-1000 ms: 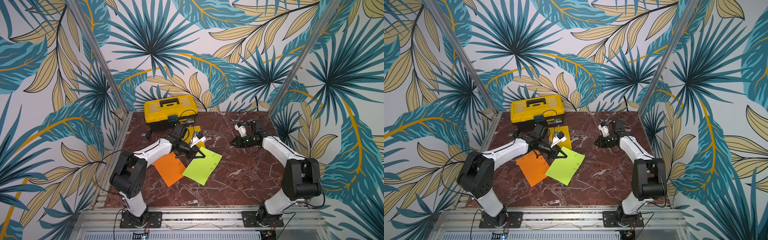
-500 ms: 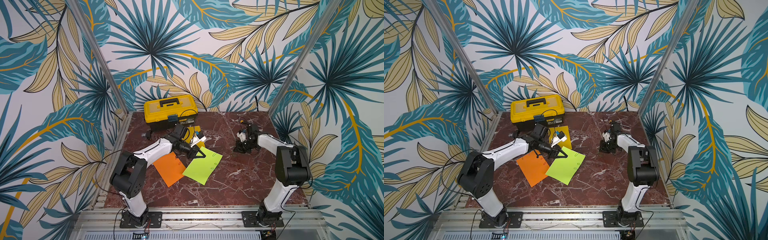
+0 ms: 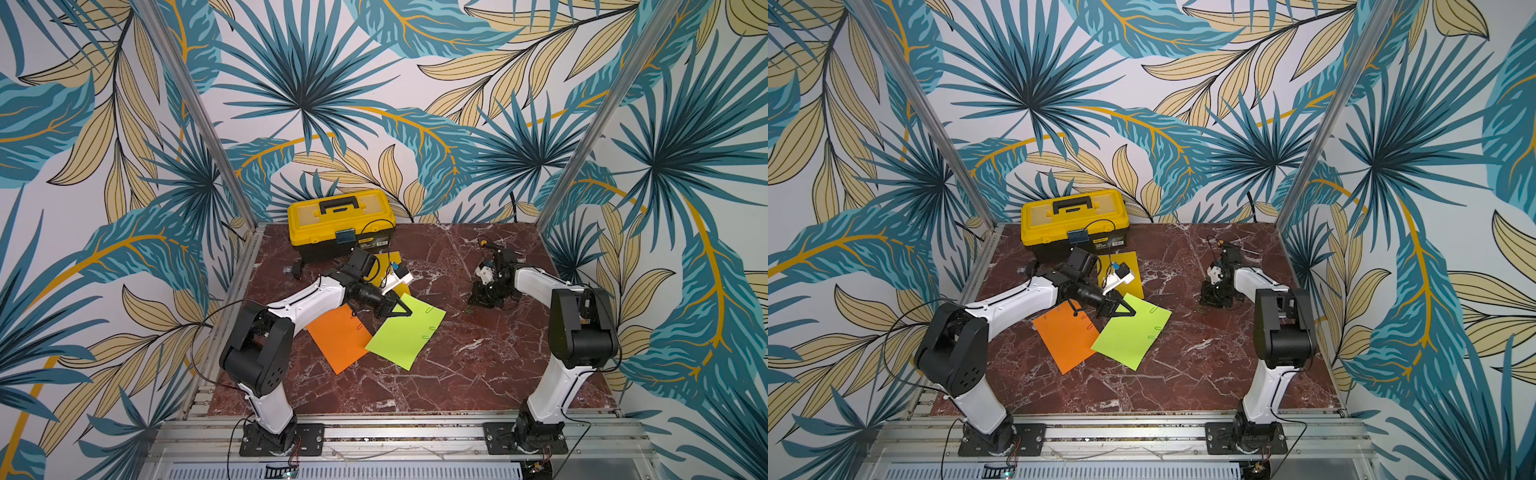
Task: Unclip the paperclips from the documents
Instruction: Place the paper clip at the center of the board.
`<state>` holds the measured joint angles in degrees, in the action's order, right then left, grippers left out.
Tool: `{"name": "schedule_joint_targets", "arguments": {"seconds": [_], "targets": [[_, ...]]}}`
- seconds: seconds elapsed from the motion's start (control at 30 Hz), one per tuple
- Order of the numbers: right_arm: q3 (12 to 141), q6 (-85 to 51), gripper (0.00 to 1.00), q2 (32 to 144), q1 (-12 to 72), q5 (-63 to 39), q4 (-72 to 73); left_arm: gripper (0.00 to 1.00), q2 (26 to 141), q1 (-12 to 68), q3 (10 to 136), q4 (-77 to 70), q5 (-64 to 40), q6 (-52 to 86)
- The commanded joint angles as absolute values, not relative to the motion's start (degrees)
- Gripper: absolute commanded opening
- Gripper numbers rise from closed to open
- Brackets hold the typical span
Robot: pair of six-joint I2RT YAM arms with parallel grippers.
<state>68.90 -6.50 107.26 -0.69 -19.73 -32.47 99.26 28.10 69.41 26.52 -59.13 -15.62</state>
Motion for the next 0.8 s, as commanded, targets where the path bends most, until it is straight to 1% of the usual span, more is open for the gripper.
{"name": "schedule_joint_targets", "arguments": {"seconds": [0.0,0.23,0.37,0.5,0.63,0.77], "targets": [[69.79,-6.31,0.21,107.25,-0.88,-19.73,-34.11,0.0,98.18,28.31,71.18,27.31,-59.11,-15.83],[68.12,-4.84,0.29,103.17,-0.88,-23.22,-33.18,0.0,97.78,28.22,71.32,27.29,-58.8,-15.47],[64.38,-4.07,0.34,98.37,-0.79,-28.47,-29.33,0.0,97.39,27.79,71.55,27.31,-59.21,-15.4],[56.79,-4.15,0.41,90.74,-0.53,-37.26,-19.81,0.0,96.88,26.57,72.09,27.27,-60.78,-14.88],[49.52,-6.47,0.48,83.72,-0.53,-43.83,-9.23,0.0,96.16,25.29,72.71,27.33,-62.41,-14.29],[43.25,-9.35,0.55,78.71,0.25,-51.72,1.5,0.0,95.58,24.44,73.32,27.33,-63.79,-13.67]]}}
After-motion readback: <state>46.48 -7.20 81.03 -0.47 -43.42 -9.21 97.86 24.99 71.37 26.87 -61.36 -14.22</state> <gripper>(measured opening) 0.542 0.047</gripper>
